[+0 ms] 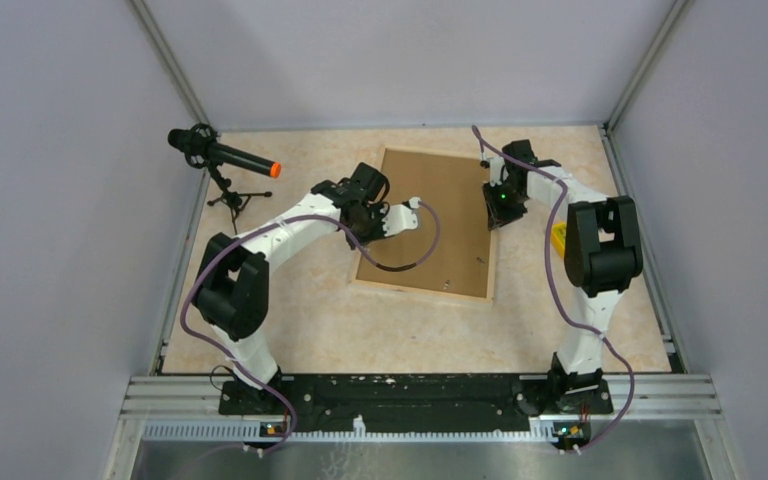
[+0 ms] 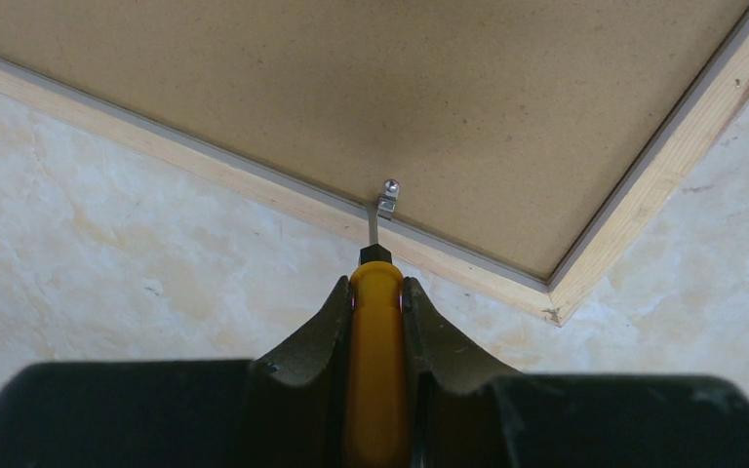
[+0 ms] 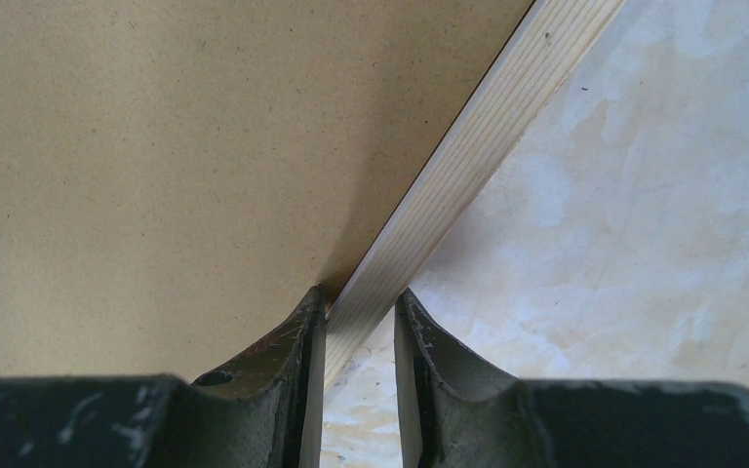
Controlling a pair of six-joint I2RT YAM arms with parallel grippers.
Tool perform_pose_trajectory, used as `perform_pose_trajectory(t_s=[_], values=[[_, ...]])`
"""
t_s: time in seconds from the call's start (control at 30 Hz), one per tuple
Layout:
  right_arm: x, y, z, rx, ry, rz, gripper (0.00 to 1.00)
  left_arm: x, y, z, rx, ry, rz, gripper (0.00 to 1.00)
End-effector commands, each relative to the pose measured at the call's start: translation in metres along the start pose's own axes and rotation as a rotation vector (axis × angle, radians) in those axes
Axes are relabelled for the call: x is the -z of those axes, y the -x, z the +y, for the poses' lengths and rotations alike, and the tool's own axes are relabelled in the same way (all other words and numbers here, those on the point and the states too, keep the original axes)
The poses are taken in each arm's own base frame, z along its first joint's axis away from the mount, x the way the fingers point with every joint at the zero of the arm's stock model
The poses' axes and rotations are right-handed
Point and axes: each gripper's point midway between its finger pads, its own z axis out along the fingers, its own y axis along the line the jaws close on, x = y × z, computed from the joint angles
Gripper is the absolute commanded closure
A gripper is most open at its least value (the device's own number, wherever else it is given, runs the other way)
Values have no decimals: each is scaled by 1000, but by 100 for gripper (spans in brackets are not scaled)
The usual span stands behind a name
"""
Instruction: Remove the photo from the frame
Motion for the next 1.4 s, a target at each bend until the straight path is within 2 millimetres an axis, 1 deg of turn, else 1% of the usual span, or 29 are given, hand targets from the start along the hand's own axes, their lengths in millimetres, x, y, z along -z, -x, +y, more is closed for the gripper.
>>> perform_pose_trajectory(t_s=[0.0,0.37,0.6,0.7,0.93,1.1,1.23,1.3,1.37], values=[[-19,-26,17,47,45,87,85,8,-2,-30,-11,-97,-5,100],[-20,-28,16,43,40,92,86,9,10,-41,7,-143,-48,100],[-20,-30,16,44,41,96,86,9,17,-48,55,-176,-79,100],[-21,-30,17,43,44,95,86,6,19,-45,66,-156,-90,100],[-19,-32,17,47,47,100,86,-7,26,-34,114,-116,-110,100],[-18,-35,17,49,47,104,86,-7,37,-25,132,-87,-144,100],[-17,-36,17,50,47,104,86,-9,41,-20,135,-73,-153,100],[-16,-36,18,50,46,103,85,-9,40,-18,137,-68,-148,100],[-14,-35,18,49,45,101,81,-6,42,-18,136,-67,-154,100]])
